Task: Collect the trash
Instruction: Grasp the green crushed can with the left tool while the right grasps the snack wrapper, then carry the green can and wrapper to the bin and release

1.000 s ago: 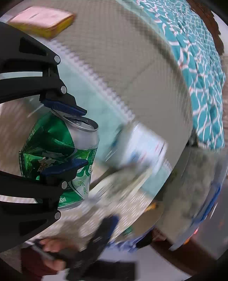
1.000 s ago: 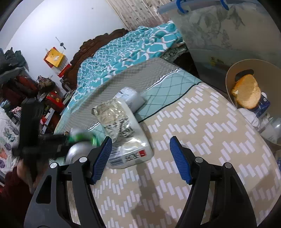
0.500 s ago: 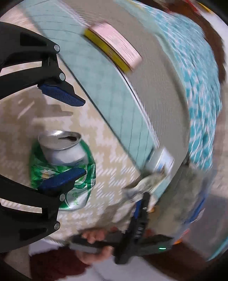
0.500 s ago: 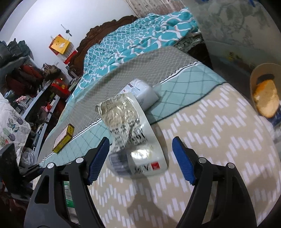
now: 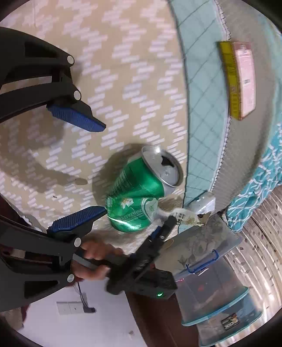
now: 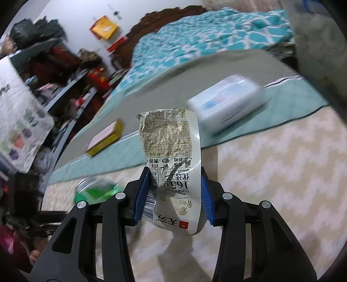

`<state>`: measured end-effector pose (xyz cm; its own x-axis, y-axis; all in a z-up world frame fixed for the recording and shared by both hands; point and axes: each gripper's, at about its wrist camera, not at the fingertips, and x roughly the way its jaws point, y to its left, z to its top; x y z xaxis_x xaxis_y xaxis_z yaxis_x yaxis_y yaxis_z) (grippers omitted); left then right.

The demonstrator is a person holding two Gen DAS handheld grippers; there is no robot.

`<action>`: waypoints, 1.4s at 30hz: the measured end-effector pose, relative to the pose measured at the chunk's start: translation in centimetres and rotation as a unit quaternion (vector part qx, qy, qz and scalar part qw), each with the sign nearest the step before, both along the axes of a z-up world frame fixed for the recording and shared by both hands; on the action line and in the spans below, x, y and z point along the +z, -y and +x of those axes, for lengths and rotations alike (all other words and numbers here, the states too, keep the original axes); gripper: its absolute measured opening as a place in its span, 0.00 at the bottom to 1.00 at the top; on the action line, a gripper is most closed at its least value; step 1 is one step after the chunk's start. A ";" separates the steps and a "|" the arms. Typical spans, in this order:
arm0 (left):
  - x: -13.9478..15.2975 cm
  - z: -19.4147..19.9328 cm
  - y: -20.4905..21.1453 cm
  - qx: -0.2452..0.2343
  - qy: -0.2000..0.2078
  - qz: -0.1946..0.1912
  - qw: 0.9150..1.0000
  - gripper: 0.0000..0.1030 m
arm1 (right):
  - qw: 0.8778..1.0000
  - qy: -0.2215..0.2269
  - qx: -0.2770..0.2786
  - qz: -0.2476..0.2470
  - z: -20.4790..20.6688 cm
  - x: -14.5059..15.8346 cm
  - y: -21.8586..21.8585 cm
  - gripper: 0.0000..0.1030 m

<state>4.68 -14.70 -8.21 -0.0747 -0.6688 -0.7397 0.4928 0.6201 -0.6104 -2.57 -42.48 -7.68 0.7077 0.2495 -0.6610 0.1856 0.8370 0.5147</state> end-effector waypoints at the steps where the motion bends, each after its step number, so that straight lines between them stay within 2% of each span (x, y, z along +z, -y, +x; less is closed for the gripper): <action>1: -0.2 0.2 0.5 0.001 -0.009 -0.004 1.000 0.66 | 1.000 0.001 0.008 0.009 -0.1 -0.2 -0.8 0.45; 4: -0.6 0.6 1.0 0.012 -0.039 -0.026 0.999 0.67 | 0.999 0.004 0.022 0.023 -1.0 -0.5 -2.9 0.45; 7: -0.5 0.3 1.4 0.018 -0.030 -0.027 0.999 0.64 | 0.999 0.009 0.028 0.035 -2.5 -0.6 -4.7 0.45; 8: -0.4 0.2 1.5 0.015 -0.029 -0.028 0.999 0.60 | 0.999 0.008 0.029 0.039 -3.1 -0.6 -5.3 0.45; 11: -0.6 -0.3 1.7 0.013 -0.030 -0.032 0.999 0.58 | 0.999 0.015 0.016 0.034 -5.0 -0.4 -6.1 0.45; 16: -0.7 -1.2 2.2 -0.001 -0.036 -0.035 0.999 0.56 | 0.998 0.022 -0.053 0.015 -7.9 -0.1 -3.8 0.45; 19: -0.6 -2.1 3.3 -0.011 -0.023 -0.026 0.999 0.56 | 0.996 0.023 -0.086 0.022 -9.3 -0.2 -2.1 0.45; 23: -0.4 -3.3 4.7 -0.030 -0.015 -0.022 0.999 0.66 | 0.993 0.026 -0.110 0.029 -11.2 -0.3 -0.3 0.45; 28: 0.0 -4.4 6.1 -0.049 0.000 -0.014 0.999 0.66 | 0.991 0.034 -0.123 0.028 -13.3 -0.2 0.4 0.45; 30: 0.0 -4.7 6.5 -0.052 0.002 -0.013 0.999 0.61 | 0.991 0.037 -0.121 0.033 -13.6 -0.2 0.6 0.45; 31: -0.1 -4.9 6.7 -0.053 0.006 -0.008 0.999 0.55 | 0.992 0.037 -0.119 0.034 -13.7 -0.3 0.8 0.45; 32: -0.2 -5.0 7.0 -0.057 0.006 -0.003 0.998 0.32 | 0.992 0.037 -0.116 0.035 -13.6 -0.3 0.7 0.45; 33: -0.5 -5.0 7.3 -0.064 -0.001 -0.003 0.998 0.26 | 0.992 0.038 -0.112 0.037 -13.6 -0.4 0.6 0.45; 35: -0.7 -5.0 7.7 -0.062 -0.016 -0.012 0.998 0.24 | 0.992 0.040 -0.113 0.035 -13.6 -0.5 0.5 0.45; 42: 1.0 -5.1 11.8 -0.099 0.000 -0.017 0.995 0.21 | 0.985 0.051 -0.161 0.032 -15.6 -0.3 3.8 0.45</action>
